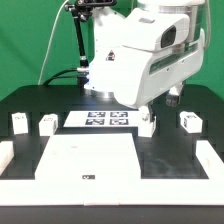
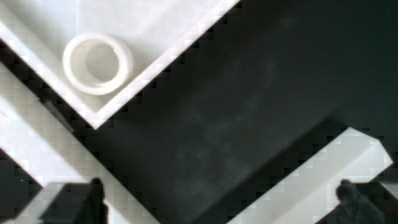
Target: Assemble one leg
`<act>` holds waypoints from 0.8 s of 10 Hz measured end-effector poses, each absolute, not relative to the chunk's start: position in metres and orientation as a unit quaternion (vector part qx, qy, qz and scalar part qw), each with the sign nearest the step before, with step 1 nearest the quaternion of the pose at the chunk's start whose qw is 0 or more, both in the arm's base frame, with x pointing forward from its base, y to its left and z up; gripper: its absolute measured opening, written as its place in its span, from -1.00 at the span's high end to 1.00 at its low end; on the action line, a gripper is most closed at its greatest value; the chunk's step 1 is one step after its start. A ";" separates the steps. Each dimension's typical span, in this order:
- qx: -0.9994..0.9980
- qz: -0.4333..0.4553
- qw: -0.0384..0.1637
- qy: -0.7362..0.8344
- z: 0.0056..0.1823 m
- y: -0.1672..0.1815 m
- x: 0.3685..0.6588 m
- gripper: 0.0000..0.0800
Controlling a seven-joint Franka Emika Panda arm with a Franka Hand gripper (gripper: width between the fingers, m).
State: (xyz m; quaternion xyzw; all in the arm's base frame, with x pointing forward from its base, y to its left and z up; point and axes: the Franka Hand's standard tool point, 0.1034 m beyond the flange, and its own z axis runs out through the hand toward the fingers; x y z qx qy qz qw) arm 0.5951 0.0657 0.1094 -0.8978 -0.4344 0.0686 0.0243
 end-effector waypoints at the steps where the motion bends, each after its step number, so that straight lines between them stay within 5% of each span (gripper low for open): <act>1: -0.898 0.068 0.024 -0.434 0.109 0.066 0.595 -0.62; 8: -0.896 0.067 0.024 -0.439 0.108 0.066 0.594 -0.62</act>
Offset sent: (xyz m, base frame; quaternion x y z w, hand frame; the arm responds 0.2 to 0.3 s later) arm 0.0000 0.0000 0.0000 0.0000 0.0000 0.0000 1.0000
